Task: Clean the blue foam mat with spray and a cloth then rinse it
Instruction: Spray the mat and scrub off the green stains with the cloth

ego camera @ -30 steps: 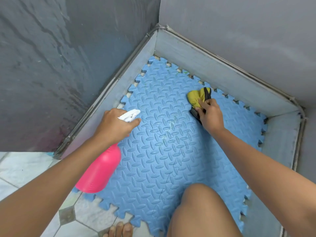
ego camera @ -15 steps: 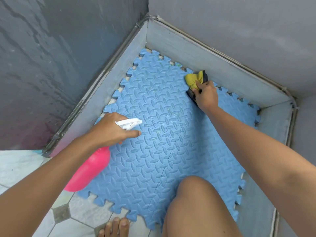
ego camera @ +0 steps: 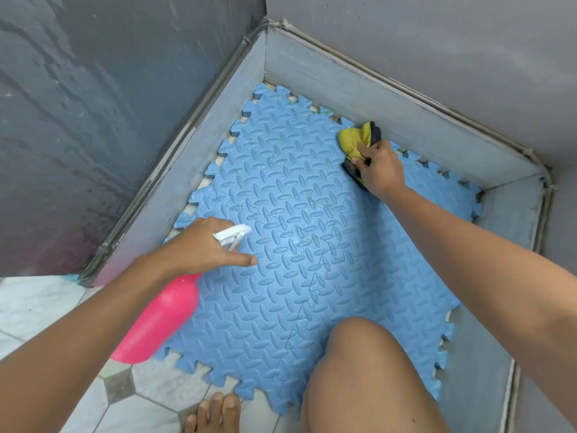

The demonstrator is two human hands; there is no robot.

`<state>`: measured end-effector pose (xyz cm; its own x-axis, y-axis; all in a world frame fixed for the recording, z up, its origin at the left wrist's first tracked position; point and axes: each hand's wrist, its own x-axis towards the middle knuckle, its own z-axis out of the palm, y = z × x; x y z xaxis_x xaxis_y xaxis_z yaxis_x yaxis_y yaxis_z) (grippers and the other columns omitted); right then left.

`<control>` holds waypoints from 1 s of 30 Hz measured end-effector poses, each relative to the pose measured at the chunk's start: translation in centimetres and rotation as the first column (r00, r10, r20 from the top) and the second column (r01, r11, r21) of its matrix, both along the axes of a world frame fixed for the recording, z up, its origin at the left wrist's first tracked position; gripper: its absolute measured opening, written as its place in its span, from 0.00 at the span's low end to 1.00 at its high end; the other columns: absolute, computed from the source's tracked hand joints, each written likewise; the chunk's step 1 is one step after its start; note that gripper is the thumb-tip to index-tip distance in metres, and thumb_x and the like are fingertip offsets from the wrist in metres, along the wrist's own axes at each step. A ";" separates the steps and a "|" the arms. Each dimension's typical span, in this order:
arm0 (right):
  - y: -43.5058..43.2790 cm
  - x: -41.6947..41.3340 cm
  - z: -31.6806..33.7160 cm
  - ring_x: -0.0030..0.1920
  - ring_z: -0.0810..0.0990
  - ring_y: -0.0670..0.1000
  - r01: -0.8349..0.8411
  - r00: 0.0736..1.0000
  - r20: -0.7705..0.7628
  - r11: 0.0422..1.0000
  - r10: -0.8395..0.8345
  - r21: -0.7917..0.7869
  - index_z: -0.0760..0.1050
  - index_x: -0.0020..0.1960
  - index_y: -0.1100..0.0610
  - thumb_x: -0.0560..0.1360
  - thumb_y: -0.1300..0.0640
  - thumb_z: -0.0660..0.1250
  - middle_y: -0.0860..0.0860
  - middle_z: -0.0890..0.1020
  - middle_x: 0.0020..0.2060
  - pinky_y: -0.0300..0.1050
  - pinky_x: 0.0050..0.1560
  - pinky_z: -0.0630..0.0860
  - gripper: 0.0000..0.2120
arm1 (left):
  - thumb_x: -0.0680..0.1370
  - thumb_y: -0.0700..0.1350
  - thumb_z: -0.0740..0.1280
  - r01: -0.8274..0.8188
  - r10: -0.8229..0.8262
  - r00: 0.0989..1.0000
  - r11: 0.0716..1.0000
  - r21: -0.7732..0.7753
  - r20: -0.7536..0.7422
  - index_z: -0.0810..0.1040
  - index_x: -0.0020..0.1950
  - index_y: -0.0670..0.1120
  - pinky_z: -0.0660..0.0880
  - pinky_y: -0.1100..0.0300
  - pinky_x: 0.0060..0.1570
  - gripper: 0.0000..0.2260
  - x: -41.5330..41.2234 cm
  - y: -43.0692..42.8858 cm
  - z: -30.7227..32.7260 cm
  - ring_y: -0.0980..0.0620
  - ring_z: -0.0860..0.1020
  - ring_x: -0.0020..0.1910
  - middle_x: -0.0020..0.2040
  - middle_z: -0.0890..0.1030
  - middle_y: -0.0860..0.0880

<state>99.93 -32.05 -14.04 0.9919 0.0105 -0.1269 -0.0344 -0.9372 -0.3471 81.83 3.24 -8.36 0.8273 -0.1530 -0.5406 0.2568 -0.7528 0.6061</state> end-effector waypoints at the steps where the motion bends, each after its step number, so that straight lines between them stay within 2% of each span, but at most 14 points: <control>1: 0.1 -0.5 0.0 0.57 0.74 0.59 -0.037 0.999 0.012 0.999 0.037 -0.002 0.74 0.71 0.52 0.79 0.49 0.67 0.56 0.72 0.57 0.48 0.55 0.72 0.21 | 0.58 0.72 0.74 -0.025 0.025 0.999 1.000 0.007 0.041 0.70 0.35 0.43 0.67 0.54 0.37 0.33 0.2 0.3 0.3 0.53 0.68 0.30 0.30 0.71 0.52; 4: 1.8 -4.5 -0.1 0.54 0.76 0.59 -0.227 0.973 0.057 0.974 0.226 0.023 0.77 0.68 0.51 0.79 0.49 0.68 0.54 0.74 0.55 0.49 0.53 0.74 0.19 | 0.67 0.65 0.79 -0.203 0.204 0.962 0.979 -0.029 0.180 0.71 0.36 0.40 0.71 0.53 0.37 0.30 0.8 0.8 0.9 0.51 0.67 0.30 0.29 0.70 0.48; 7: 5.5 -12.0 -0.4 0.50 0.74 0.56 -0.480 0.877 0.098 0.868 0.470 0.127 0.79 0.64 0.50 0.79 0.48 0.66 0.51 0.75 0.50 0.50 0.49 0.76 0.15 | 0.71 0.59 0.79 -0.327 0.341 0.899 0.940 -0.097 0.274 0.75 0.39 0.40 0.77 0.48 0.40 0.24 2.1 0.3 2.0 0.48 0.70 0.31 0.29 0.71 0.50; 11: 7.8 -20.0 -0.1 0.51 0.73 0.52 -0.797 0.596 0.069 0.579 0.800 0.173 0.77 0.66 0.46 0.80 0.45 0.61 0.49 0.75 0.51 0.45 0.42 0.75 0.17 | 0.72 0.59 0.79 -0.283 0.277 0.902 0.959 -0.032 0.331 0.73 0.37 0.42 0.70 0.56 0.37 0.23 3.7 -0.5 3.2 0.50 0.73 0.32 0.31 0.75 0.49; 14: 4.6 -18.3 0.4 0.51 0.73 0.53 -0.908 0.404 0.034 0.396 0.914 0.140 0.76 0.67 0.45 0.79 0.49 0.64 0.48 0.75 0.53 0.48 0.39 0.79 0.16 | 0.72 0.58 0.78 -0.320 0.305 0.894 0.947 -0.010 0.329 0.70 0.35 0.47 0.68 0.55 0.35 0.22 4.0 -0.2 3.4 0.54 0.72 0.31 0.30 0.74 0.51; 16: 1.5 -14.4 0.4 0.51 0.74 0.52 -0.888 0.455 0.021 0.451 0.890 0.092 0.77 0.66 0.45 0.79 0.48 0.64 0.48 0.75 0.53 0.46 0.43 0.78 0.16 | 0.72 0.57 0.78 -0.355 0.340 0.889 0.935 -0.010 0.307 0.69 0.34 0.49 0.70 0.56 0.36 0.22 4.1 0.1 3.3 0.53 0.73 0.32 0.30 0.74 0.52; 18: -1.4 -9.6 0.5 0.50 0.76 0.54 -0.738 0.674 0.049 0.672 0.737 0.058 0.81 0.61 0.49 0.80 0.39 0.59 0.50 0.76 0.51 0.45 0.48 0.75 0.20 | 0.72 0.57 0.78 -0.368 0.355 0.888 0.930 -0.013 0.293 0.68 0.34 0.48 0.72 0.55 0.37 0.22 4.1 0.2 3.1 0.48 0.74 0.32 0.30 0.74 0.52; 19: -2.6 -7.3 0.4 0.50 0.77 0.56 -0.600 0.799 0.086 0.798 0.595 0.052 0.82 0.59 0.52 0.80 0.36 0.57 0.51 0.76 0.51 0.46 0.49 0.74 0.25 | 0.72 0.57 0.79 -0.370 0.358 0.889 0.929 -0.014 0.287 0.68 0.34 0.48 0.72 0.54 0.37 0.23 4.0 0.1 3.0 0.47 0.75 0.32 0.29 0.73 0.51; 21: -3.9 -3.5 0.3 0.54 0.79 0.59 -0.191 0.979 0.089 0.979 0.184 0.074 0.82 0.61 0.54 0.78 0.40 0.64 0.55 0.77 0.54 0.46 0.54 0.73 0.21 | 0.72 0.56 0.79 -0.372 0.357 0.893 0.928 0.002 0.275 0.67 0.33 0.47 0.69 0.54 0.35 0.24 3.9 -0.1 2.7 0.47 0.73 0.30 0.28 0.71 0.50; 23: -3.3 -2.0 -0.1 0.59 0.77 0.59 0.182 0.982 0.019 0.974 -0.187 0.137 0.78 0.67 0.55 0.77 0.48 0.70 0.57 0.76 0.59 0.48 0.60 0.72 0.20 | 0.73 0.56 0.78 -0.371 0.349 0.899 0.928 0.035 0.264 0.66 0.33 0.47 0.67 0.56 0.34 0.24 3.5 -0.2 2.3 0.50 0.69 0.30 0.28 0.70 0.50; 24: -2.4 -2.2 -0.3 0.60 0.77 0.58 0.256 0.966 -0.004 0.953 -0.259 0.163 0.78 0.67 0.55 0.77 0.50 0.70 0.57 0.76 0.59 0.49 0.61 0.72 0.20 | 0.73 0.56 0.78 -0.373 0.351 0.899 0.927 0.039 0.261 0.66 0.33 0.47 0.67 0.57 0.33 0.24 3.4 -0.2 2.1 0.51 0.69 0.30 0.29 0.70 0.50; 26: 0.2 -4.0 -0.1 0.56 0.77 0.57 0.159 0.985 0.033 0.967 -0.169 0.200 0.78 0.67 0.55 0.77 0.50 0.71 0.53 0.75 0.55 0.47 0.56 0.73 0.20 | 0.72 0.56 0.78 -0.387 0.369 0.895 0.922 0.025 0.252 0.68 0.34 0.48 0.67 0.57 0.33 0.22 3.3 -0.1 1.8 0.53 0.71 0.30 0.29 0.72 0.52; 28: 3.1 -7.3 0.1 0.52 0.76 0.55 -0.140 0.990 0.067 0.965 0.128 0.221 0.79 0.65 0.53 0.76 0.51 0.72 0.50 0.74 0.51 0.47 0.53 0.73 0.19 | 0.72 0.57 0.79 -0.409 0.394 0.886 0.913 0.013 0.244 0.72 0.36 0.48 0.68 0.57 0.34 0.19 3.3 0.0 1.6 0.52 0.73 0.32 0.30 0.75 0.53; 30: 5.5 -11.1 0.3 0.51 0.75 0.53 -0.443 0.895 0.058 0.864 0.443 0.240 0.80 0.64 0.50 0.75 0.50 0.73 0.49 0.74 0.50 0.49 0.51 0.75 0.18 | 0.71 0.58 0.79 -0.430 0.414 0.874 0.903 0.007 0.253 0.75 0.38 0.47 0.68 0.55 0.37 0.19 3.4 0.1 1.4 0.48 0.75 0.33 0.31 0.76 0.52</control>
